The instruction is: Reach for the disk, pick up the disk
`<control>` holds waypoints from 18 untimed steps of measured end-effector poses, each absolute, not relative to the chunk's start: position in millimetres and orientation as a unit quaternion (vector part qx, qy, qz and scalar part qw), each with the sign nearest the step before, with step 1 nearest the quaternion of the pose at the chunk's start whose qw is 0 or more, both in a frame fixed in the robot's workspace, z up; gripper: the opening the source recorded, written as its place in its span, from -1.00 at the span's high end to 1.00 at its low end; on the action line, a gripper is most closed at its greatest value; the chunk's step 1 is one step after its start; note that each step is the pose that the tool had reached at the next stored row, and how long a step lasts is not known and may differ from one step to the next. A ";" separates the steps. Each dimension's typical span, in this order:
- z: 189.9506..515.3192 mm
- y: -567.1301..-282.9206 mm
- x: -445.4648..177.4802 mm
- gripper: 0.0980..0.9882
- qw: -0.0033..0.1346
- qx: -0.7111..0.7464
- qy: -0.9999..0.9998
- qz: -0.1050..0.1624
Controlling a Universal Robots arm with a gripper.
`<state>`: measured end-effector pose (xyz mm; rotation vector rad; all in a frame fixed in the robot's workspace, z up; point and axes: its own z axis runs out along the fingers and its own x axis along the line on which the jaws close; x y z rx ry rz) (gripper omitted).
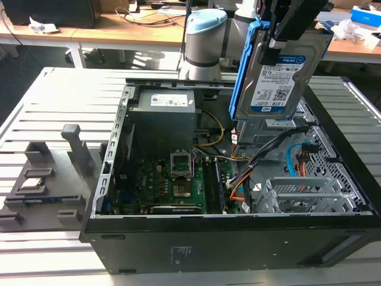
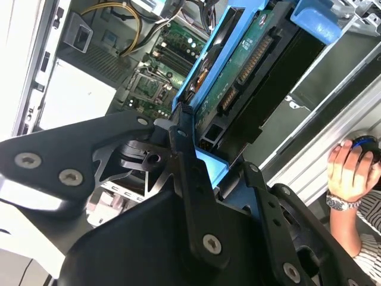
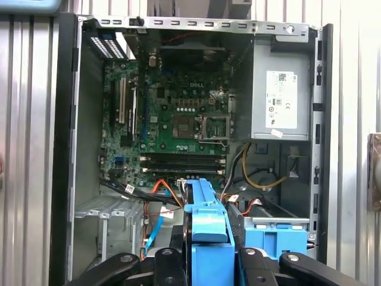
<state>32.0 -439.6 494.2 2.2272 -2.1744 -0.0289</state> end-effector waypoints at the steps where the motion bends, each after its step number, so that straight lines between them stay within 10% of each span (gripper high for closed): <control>1: 494.1 -441.9 32.0 0.40 0.014 0.715 -0.698 -0.009; 18: 494.2 -474.7 32.0 0.40 0.014 0.715 -0.698 -0.009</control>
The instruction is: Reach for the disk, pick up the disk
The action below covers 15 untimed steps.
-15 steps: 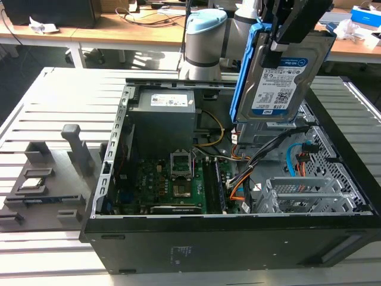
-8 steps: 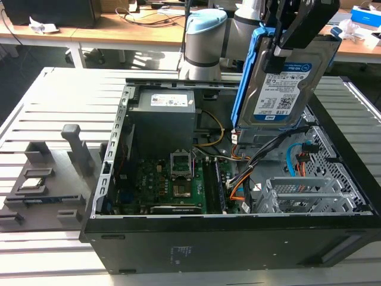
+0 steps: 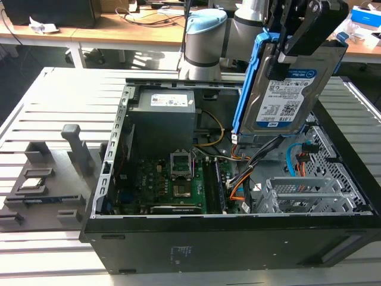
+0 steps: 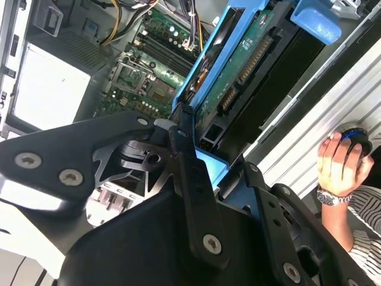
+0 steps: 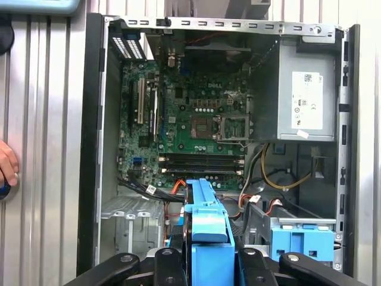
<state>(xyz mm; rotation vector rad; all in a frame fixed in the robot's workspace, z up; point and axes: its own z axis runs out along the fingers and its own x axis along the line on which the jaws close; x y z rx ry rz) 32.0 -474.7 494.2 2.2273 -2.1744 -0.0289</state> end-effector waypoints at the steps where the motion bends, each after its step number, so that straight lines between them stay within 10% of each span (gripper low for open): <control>1: 494.2 -476.5 32.0 0.40 0.014 0.715 -0.698 -0.009; 15: 494.2 -496.2 32.0 0.40 0.014 0.715 -0.698 -0.009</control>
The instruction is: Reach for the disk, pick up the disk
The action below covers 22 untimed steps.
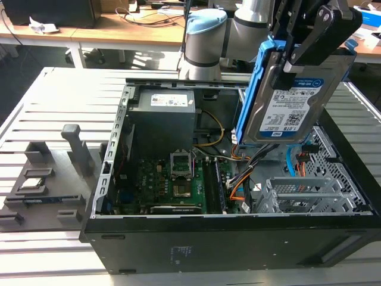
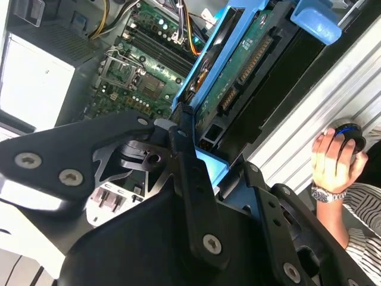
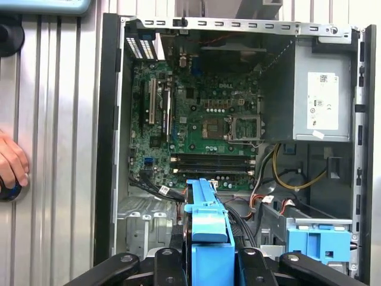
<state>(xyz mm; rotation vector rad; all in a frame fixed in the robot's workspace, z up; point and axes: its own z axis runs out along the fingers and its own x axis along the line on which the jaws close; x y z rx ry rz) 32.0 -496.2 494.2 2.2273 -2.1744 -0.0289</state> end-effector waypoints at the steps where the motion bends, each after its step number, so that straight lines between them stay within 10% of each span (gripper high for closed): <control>1: 494.2 -497.3 32.0 0.40 0.014 0.715 -0.698 -0.009; 22: 494.2 -530.1 32.0 0.40 0.014 0.715 -0.698 -0.009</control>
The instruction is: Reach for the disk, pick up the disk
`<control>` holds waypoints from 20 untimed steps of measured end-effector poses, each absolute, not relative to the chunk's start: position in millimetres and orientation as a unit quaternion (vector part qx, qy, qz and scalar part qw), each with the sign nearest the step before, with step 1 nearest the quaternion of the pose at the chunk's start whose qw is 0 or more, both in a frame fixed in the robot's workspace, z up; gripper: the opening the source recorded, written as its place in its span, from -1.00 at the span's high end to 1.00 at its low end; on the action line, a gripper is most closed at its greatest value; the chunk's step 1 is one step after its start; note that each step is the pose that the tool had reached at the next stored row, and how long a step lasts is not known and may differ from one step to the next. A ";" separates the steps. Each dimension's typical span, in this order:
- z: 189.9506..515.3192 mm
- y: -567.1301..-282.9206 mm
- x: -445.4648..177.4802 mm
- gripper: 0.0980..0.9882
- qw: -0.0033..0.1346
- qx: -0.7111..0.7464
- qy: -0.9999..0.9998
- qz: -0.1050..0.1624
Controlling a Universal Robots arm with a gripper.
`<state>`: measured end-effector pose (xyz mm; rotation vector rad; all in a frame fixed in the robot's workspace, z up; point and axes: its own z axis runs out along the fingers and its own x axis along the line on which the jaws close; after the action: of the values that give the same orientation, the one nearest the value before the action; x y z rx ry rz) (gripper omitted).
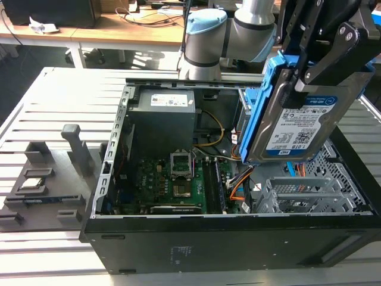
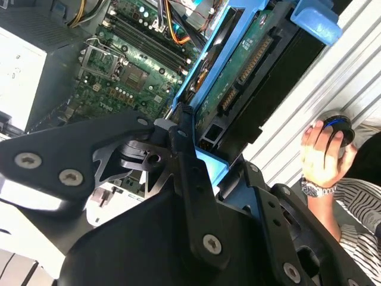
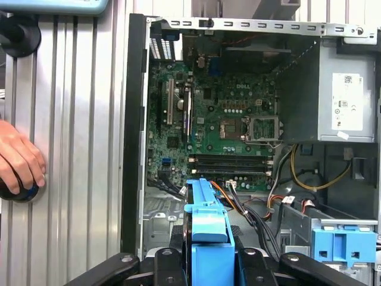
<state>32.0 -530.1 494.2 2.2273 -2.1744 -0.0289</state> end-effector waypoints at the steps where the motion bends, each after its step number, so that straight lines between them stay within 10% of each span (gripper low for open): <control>1: 494.1 -532.0 32.0 0.40 0.014 0.715 -0.698 -0.009; 20: 494.2 -564.7 32.0 0.40 0.014 0.715 -0.698 -0.009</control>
<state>32.0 -564.7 494.2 2.2273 -2.1744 -0.0289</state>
